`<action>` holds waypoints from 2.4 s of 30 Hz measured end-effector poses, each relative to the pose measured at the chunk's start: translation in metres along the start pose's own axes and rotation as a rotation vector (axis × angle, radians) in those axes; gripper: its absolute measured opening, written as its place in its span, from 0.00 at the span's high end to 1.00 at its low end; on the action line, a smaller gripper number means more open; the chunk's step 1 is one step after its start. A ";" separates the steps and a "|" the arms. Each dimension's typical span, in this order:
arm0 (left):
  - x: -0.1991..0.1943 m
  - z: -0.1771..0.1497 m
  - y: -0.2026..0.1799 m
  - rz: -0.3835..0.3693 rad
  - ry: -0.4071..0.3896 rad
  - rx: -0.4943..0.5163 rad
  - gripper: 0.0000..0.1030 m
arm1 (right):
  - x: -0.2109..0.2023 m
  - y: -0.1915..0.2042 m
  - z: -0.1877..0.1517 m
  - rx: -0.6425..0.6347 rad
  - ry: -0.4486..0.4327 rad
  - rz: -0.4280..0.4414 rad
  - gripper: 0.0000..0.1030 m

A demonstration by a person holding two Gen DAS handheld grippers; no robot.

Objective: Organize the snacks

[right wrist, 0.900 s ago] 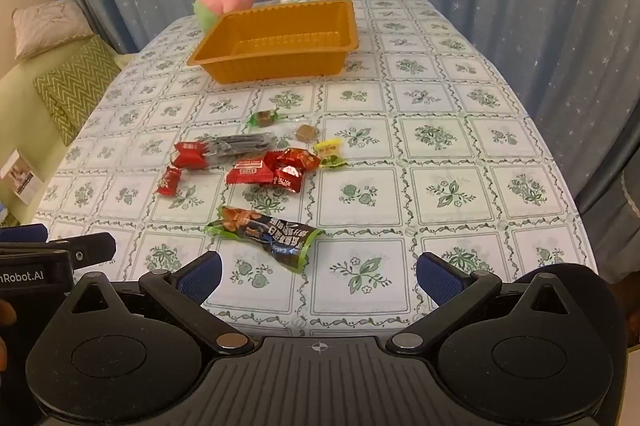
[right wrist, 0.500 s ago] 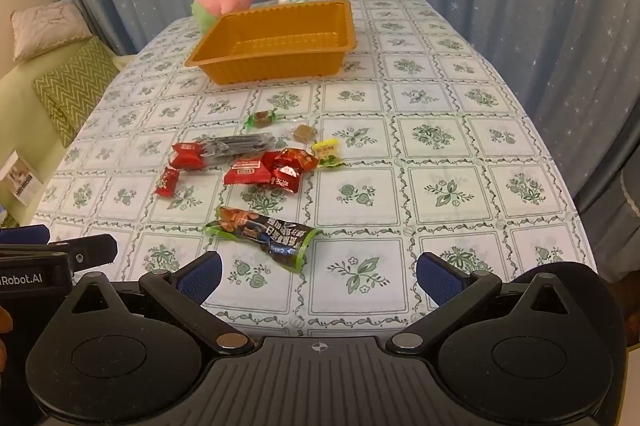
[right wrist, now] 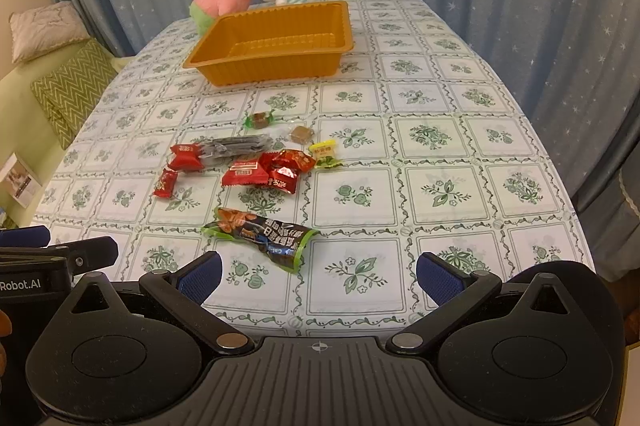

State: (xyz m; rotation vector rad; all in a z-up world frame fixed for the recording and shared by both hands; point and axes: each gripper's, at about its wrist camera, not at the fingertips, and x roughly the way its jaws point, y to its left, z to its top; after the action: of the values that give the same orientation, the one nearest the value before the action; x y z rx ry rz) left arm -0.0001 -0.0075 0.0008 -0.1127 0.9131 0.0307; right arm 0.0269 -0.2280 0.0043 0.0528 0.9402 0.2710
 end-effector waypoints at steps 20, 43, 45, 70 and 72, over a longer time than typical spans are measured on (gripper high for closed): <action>-0.004 0.001 -0.003 -0.008 -0.005 0.004 0.00 | -0.005 0.000 0.001 0.001 -0.009 -0.003 0.00; -0.004 0.001 -0.003 -0.010 -0.006 0.004 0.00 | -0.006 0.000 0.001 0.002 -0.012 -0.004 0.00; -0.004 0.001 -0.003 -0.011 -0.006 0.003 0.00 | -0.006 0.000 0.002 0.002 -0.012 -0.004 0.00; -0.007 0.003 -0.003 -0.018 -0.009 -0.003 0.00 | -0.006 0.000 0.000 0.002 -0.014 -0.003 0.00; -0.007 0.002 -0.003 -0.017 -0.010 -0.002 0.00 | -0.006 0.000 0.001 0.001 -0.014 -0.003 0.00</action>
State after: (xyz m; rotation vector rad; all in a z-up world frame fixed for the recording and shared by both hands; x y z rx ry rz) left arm -0.0021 -0.0097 0.0075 -0.1224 0.9019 0.0166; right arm 0.0242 -0.2295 0.0095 0.0546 0.9268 0.2672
